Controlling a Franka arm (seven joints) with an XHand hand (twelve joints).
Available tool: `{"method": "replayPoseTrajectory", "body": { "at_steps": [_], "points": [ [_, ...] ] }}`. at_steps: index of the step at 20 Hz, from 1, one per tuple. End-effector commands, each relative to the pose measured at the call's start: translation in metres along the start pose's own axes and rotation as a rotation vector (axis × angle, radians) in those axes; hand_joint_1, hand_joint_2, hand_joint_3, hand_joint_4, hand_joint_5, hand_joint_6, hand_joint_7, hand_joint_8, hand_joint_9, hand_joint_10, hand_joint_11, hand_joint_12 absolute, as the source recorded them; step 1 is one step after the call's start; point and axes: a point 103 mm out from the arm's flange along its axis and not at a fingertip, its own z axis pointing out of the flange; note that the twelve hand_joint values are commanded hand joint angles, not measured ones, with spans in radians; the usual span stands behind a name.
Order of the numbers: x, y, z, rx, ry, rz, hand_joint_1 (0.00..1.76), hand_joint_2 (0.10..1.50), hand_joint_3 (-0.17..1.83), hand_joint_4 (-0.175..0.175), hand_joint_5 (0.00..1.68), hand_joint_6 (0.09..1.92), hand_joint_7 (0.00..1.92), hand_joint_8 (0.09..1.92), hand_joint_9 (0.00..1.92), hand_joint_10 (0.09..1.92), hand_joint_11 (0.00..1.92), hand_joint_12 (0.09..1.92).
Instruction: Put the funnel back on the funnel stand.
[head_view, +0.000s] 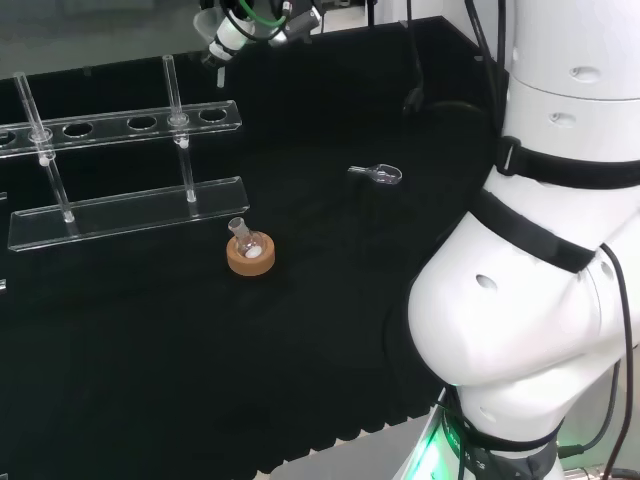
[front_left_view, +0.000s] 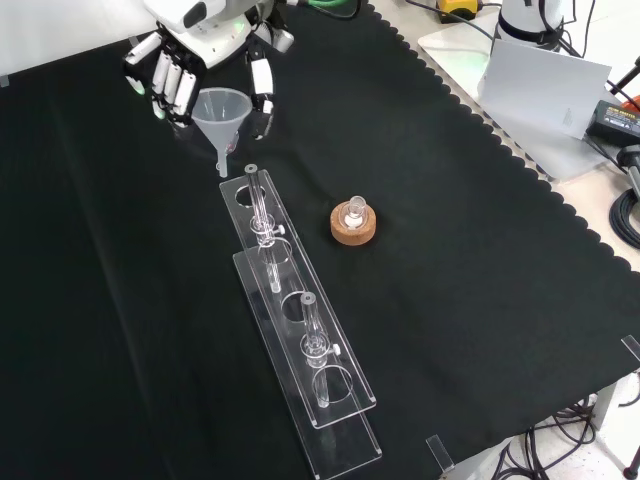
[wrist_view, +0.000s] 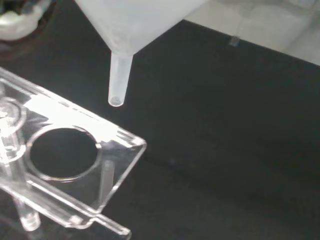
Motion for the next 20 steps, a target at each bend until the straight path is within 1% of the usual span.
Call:
{"method": "replayPoseTrajectory", "body": {
  "at_steps": [1, 4, 7, 15, 20],
  "points": [
    [0.026, -0.005, 0.011, 0.053, -0.011, -0.077, 0.87, 0.55, 0.57, 0.175, 1.07, 0.57, 1.29, 0.45, 0.89, 0.34, 0.00, 1.59],
    [0.034, -0.013, 0.017, 0.068, -0.020, -0.096, 0.87, 0.55, 0.57, 0.175, 1.07, 0.57, 1.29, 0.45, 0.89, 0.34, 0.00, 1.59],
    [0.035, -0.019, 0.021, 0.072, -0.022, -0.097, 0.87, 0.55, 0.58, 0.175, 1.08, 0.57, 1.29, 0.45, 0.89, 0.34, 0.00, 1.59],
    [0.025, -0.018, 0.038, 0.082, -0.010, -0.056, 0.87, 0.55, 0.58, 0.175, 1.08, 0.57, 1.29, 0.44, 0.89, 0.34, 0.00, 1.58],
    [0.017, -0.013, 0.032, 0.063, -0.017, -0.041, 0.86, 0.55, 0.59, 0.175, 1.08, 0.57, 1.30, 0.44, 0.89, 0.34, 0.00, 1.58]
  ]
}}
